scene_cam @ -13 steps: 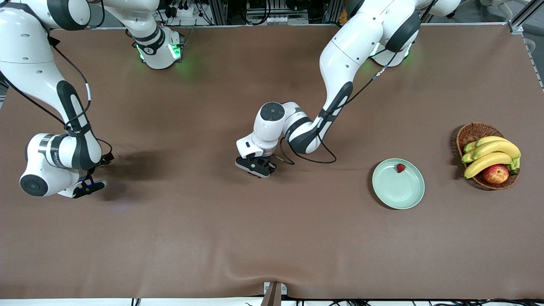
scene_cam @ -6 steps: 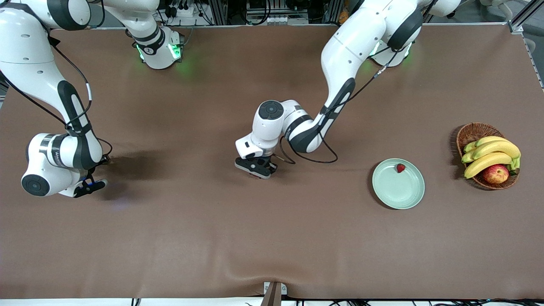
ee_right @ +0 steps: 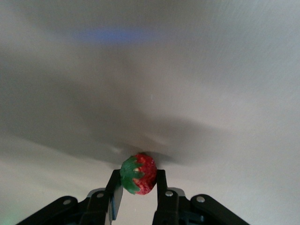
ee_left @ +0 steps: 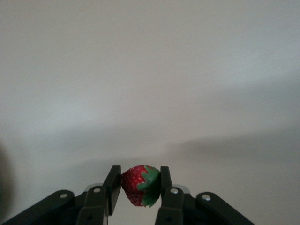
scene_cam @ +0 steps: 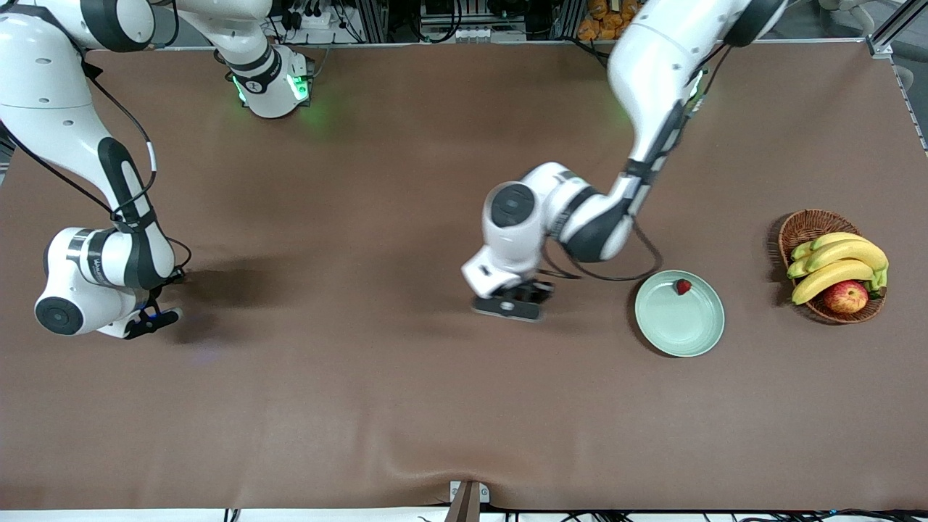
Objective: Collect all strawberries into plate
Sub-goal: 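Drop the strawberry on the plate with the left gripper while the right carries another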
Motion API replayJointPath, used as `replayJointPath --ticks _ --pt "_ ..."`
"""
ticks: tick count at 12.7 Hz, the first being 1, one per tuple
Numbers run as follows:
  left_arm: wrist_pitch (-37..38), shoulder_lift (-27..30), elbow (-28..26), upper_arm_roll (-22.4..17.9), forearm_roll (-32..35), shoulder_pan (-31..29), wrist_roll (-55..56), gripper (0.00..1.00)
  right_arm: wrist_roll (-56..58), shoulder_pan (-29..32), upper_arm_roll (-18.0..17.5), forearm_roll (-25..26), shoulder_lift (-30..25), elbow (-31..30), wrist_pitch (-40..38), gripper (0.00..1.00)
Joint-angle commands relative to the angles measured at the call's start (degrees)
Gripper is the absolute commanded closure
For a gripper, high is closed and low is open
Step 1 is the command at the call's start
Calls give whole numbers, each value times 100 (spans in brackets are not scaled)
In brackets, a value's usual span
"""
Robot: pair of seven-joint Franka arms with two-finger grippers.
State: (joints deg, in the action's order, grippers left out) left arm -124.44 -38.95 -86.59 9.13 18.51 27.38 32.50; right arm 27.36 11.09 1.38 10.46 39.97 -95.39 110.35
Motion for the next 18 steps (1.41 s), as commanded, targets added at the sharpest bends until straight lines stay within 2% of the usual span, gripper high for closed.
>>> replayJointPath --ticks 1,3,5,8,9,11,14,17,18 --pt "-54 730 -1227 45 29 -889 -811 100 -12 -193 -93 -691 -77 616 -144 95" --pt "-54 766 -1509 28 82 -1565 -1454 100 -369 -658 -94 -1314 -208 872 -443 97" --pt "-63 723 -1554 54 310 -2295 -2165 100 -1063 -1184 -94 -2018 -367 900 -540 97" --pt "-133 600 -1546 54 311 -2632 -2652 98 -2030 -1976 -85 -2888 -438 900 -541 97" --pt "-151 512 -1537 54 311 -2632 -2652 87 -2312 -2283 -76 -3283 -386 900 -532 96" --pt "-151 467 -1502 54 311 -2667 -2652 3 -2865 -2820 -67 -3646 -237 900 -471 96" --pt "-133 677 -1484 80 302 -2615 -2670 0 -3123 -3400 -67 -4138 36 882 -15 93" --pt "-81 898 -1344 781 241 -2527 -2302 0 -3149 -3762 -67 -4139 396 882 451 85" --pt "-63 881 -1239 1027 241 -2501 -2179 0 -3193 -3850 -67 -4139 458 873 548 80"
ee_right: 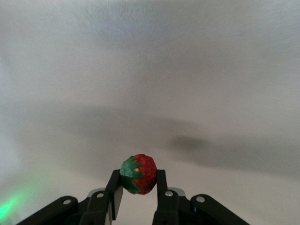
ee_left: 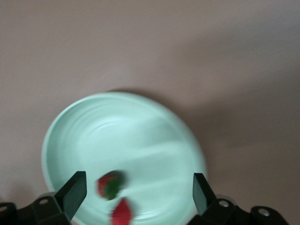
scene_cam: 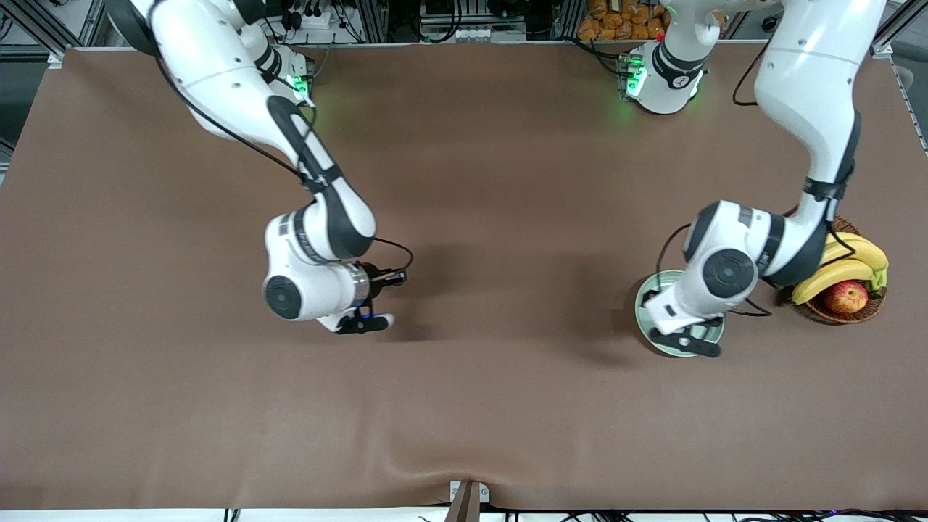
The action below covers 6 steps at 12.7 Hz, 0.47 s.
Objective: Collect all strawberries into plate
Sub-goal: 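Drop the strawberry on the plate with the left gripper while the right carries another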
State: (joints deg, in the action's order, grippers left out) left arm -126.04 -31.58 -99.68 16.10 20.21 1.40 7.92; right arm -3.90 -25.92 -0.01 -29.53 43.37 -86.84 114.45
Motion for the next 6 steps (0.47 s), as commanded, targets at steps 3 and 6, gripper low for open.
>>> replayJointPath --ticks 3,6 --pt "97 -233 562 578 62 709 1137 0 -94 -186 80 -115 180 -9 341 0" --pt "88 -821 1142 569 62 1712 2569 0 -76 60 229 -115 23 44 201 0"
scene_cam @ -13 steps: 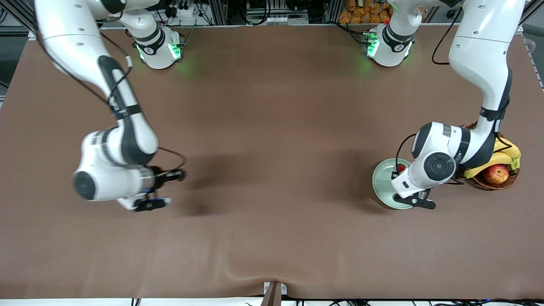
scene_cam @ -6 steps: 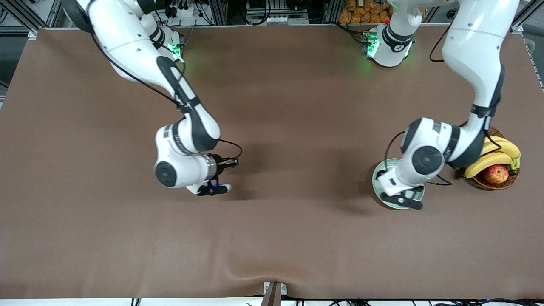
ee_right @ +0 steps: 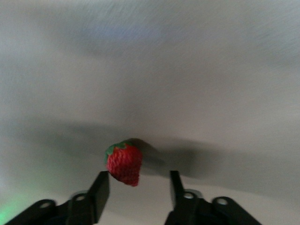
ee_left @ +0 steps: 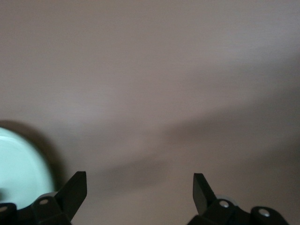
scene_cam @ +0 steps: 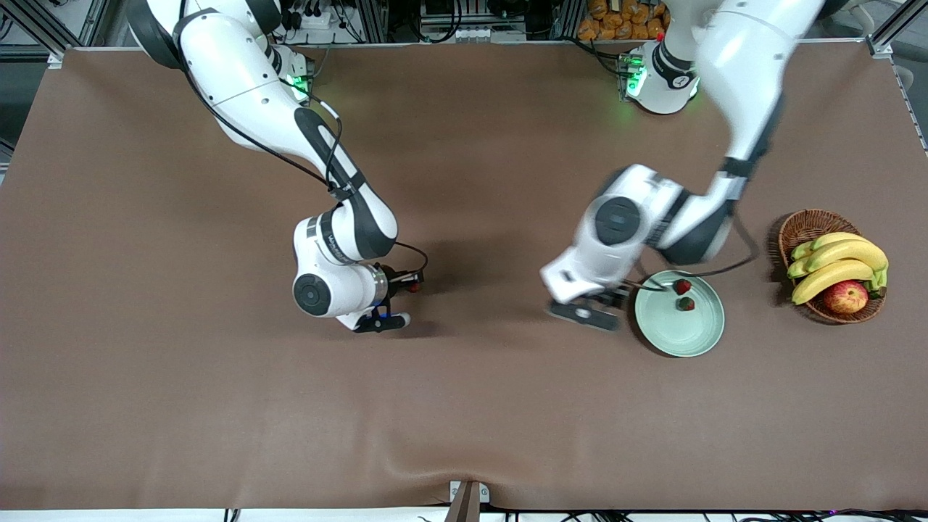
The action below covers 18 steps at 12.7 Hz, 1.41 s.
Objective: Collect all strawberries into plate
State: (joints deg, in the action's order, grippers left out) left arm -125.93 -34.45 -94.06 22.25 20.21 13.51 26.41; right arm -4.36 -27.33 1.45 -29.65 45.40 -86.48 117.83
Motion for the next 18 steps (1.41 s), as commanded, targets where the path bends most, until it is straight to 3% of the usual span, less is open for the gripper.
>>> replayJointPath --ticks 1,4,5,7,9,11,13,14,16,18 --pt "69 -702 808 -54 80 747 1038 0 -29 350 92 -94 -398 17 -328 0" --pt "-219 -1168 1545 -89 45 1311 1489 0 -21 851 320 55 -1101 17 -497 0" --pt "-404 -1361 1809 -98 45 1530 1655 0 -12 1009 382 386 -1373 17 -584 0" --pt "-1122 -1731 2058 -142 53 1838 2234 0 23 1360 383 1570 -1936 34 -900 0" --pt "-2080 -1986 2084 -483 54 2268 2831 0 49 1607 374 2268 -2463 61 -1216 0" --pt "-2330 -2232 2347 -922 45 2813 2975 0 67 1932 374 2306 -2773 332 -1909 0" --pt "-2531 -2461 2497 -968 45 2938 3133 19 644 2196 382 2358 -2905 657 -2438 0" --pt "-2672 -2514 2498 -1021 45 2947 3125 20 926 2362 382 2393 -3019 659 -2483 0" --pt "-2857 -2585 2515 -1239 45 3087 3089 35 1235 2626 382 2577 -3247 615 -2527 0" --pt "-2945 -2620 2515 -1381 45 3158 3054 36 1569 2794 409 2622 -3493 615 -2808 0"
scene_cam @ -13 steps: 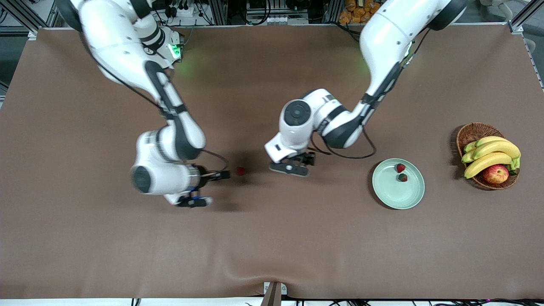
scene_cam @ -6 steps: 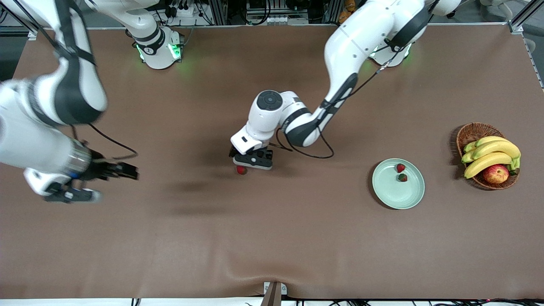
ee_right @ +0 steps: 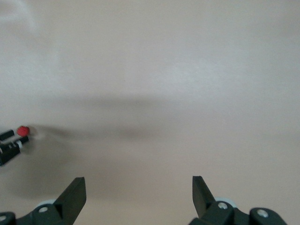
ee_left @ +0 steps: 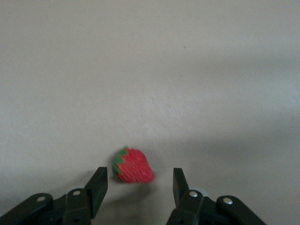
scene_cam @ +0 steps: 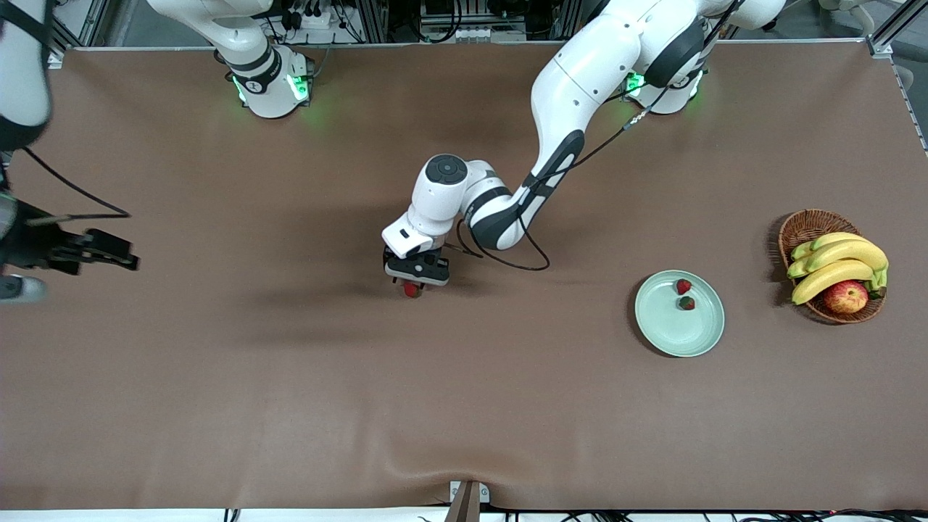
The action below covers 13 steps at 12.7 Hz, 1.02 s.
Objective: Collect all strawberries into plate
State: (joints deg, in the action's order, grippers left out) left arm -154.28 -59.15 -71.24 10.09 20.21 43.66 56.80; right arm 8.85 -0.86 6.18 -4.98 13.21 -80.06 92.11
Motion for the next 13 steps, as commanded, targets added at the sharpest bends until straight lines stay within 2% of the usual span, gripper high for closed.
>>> replayJointPath --ticks 1,5,7,9,11,13 --pt "-163 -167 233 -174 44 143 7 36 249 139 23 269 -406 -27 -455 0" --pt "-287 -246 233 -297 44 213 -81 36 249 78 155 314 -959 -19 -1097 0" --pt "-357 -290 233 -481 44 301 -151 51 196 -98 261 322 -1206 -27 -1475 0" --pt "-366 -290 233 -491 44 301 -265 67 127 -186 279 314 -1242 -45 -1748 0" --pt "-357 -212 181 -491 53 292 -257 100 -67 -187 279 252 -1199 -71 -1837 0" --pt "-270 7 49 -500 97 240 -222 100 -67 -178 279 252 -1146 -71 -1785 0"
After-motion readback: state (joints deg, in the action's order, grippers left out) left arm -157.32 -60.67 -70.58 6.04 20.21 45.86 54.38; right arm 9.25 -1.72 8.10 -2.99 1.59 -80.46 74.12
